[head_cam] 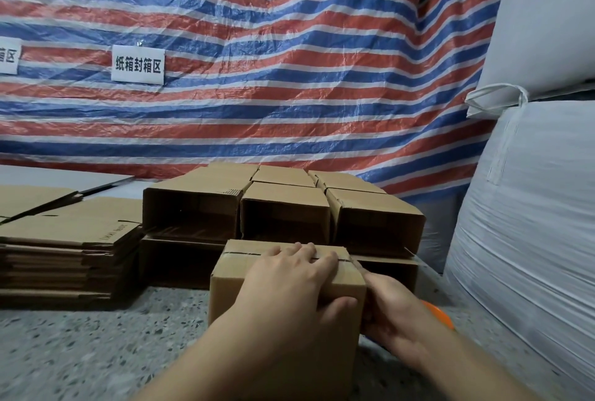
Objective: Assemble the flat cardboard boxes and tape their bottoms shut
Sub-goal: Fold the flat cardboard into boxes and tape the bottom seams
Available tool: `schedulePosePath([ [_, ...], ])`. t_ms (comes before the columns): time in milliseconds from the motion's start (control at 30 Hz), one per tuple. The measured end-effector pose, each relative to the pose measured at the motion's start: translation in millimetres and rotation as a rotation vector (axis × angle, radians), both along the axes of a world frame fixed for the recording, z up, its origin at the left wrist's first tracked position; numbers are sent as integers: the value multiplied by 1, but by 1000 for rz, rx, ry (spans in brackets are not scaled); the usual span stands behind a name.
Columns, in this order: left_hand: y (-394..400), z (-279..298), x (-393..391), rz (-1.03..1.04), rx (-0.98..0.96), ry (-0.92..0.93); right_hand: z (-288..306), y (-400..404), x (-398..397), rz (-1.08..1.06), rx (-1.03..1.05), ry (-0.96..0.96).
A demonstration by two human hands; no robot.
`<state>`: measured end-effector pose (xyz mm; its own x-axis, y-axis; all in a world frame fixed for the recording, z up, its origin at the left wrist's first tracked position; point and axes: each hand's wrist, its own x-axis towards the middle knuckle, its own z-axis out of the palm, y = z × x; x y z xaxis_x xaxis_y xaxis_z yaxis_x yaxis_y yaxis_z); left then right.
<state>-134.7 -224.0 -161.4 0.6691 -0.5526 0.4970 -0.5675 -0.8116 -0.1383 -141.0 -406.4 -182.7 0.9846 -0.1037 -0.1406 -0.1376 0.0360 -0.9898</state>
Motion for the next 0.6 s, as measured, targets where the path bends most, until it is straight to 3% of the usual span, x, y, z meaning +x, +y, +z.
schedulePosePath([
  [100,0,0,2,1,7,6,-3,2,-3,-94,-203,-18],
  [167,-1,1,3,7,16,23,-2,-2,-4,-171,-308,-131],
  [267,-3,0,4,21,29,48,4,0,-8,-86,-250,-277],
  [333,-2,-1,3,23,22,38,1,13,-11,15,-221,-242],
  [467,0,-1,1,-11,-50,61,-13,29,-15,-31,-170,-166],
  [600,8,13,-3,-113,-248,168,-9,24,-16,0,-197,-245],
])
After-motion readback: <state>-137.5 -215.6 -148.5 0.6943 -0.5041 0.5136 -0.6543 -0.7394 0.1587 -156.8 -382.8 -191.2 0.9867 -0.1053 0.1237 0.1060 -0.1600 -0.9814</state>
